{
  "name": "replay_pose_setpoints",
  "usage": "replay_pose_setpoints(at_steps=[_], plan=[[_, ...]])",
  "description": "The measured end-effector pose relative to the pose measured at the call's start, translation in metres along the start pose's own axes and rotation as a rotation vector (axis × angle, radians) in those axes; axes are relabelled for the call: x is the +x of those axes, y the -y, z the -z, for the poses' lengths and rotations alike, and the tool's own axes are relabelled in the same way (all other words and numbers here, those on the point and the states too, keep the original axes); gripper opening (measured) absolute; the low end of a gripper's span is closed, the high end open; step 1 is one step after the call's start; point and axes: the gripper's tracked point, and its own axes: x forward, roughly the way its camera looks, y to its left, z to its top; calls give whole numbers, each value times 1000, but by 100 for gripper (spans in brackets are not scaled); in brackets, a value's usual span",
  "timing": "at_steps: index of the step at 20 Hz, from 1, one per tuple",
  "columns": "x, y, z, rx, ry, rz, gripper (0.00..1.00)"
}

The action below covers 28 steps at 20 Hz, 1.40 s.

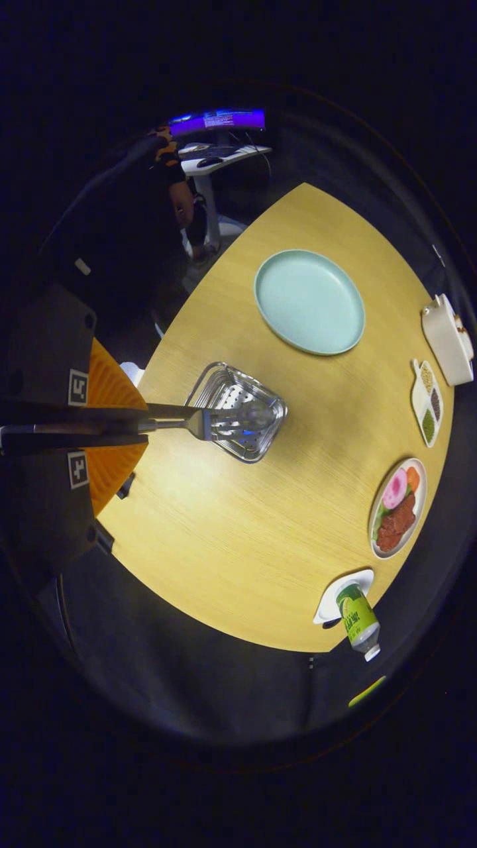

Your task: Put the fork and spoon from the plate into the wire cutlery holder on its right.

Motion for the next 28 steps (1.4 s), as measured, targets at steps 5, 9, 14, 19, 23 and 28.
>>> replay_pose_setpoints(at_steps=[5,9,14,19,23,28], plan=[[19,-1,-6,-18,-129,6,10],[20,0,-12,-10,-193,10,10],[23,-1,-17,-3,-221,5,16],[21,3,-21,-10,-201,-8,27],[13,-3,-30,0,-68,-35,48],[-6,-9,-39,89,199,-79,98]])
